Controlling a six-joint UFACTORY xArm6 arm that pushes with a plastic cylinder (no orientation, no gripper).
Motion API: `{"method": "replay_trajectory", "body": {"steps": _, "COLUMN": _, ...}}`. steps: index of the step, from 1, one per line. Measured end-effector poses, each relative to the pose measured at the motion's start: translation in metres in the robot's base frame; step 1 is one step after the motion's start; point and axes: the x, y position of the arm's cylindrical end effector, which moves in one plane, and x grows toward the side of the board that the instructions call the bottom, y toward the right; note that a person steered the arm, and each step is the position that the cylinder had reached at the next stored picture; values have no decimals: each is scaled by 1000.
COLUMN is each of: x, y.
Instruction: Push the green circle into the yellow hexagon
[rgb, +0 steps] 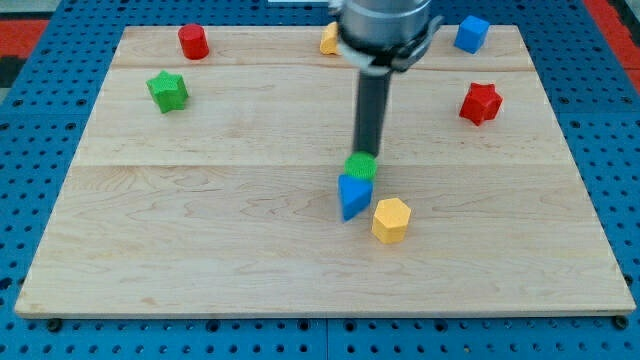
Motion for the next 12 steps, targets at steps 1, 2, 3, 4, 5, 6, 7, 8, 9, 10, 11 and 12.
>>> {"method": "replay_trajectory", "body": {"steps": 1, "x": 22, "y": 15}}
{"method": "replay_trajectory", "body": {"steps": 2, "x": 17, "y": -43}}
{"method": "replay_trajectory", "body": {"steps": 3, "x": 39, "y": -56}}
{"method": "replay_trajectory", "body": {"steps": 4, "x": 44, "y": -2}}
{"method": "replay_trajectory", "body": {"steps": 5, "x": 62, "y": 6}}
{"method": "replay_trajectory", "body": {"steps": 6, "x": 83, "y": 16}}
{"method": "replay_trajectory", "body": {"steps": 7, "x": 98, "y": 34}}
{"method": "replay_trajectory", "body": {"steps": 8, "x": 103, "y": 61}}
{"method": "replay_trajectory", "body": {"steps": 9, "x": 103, "y": 102}}
{"method": "replay_trajectory", "body": {"steps": 10, "x": 119, "y": 104}}
{"method": "replay_trajectory", "body": {"steps": 11, "x": 158, "y": 134}}
{"method": "replay_trajectory", "body": {"steps": 12, "x": 123, "y": 209}}
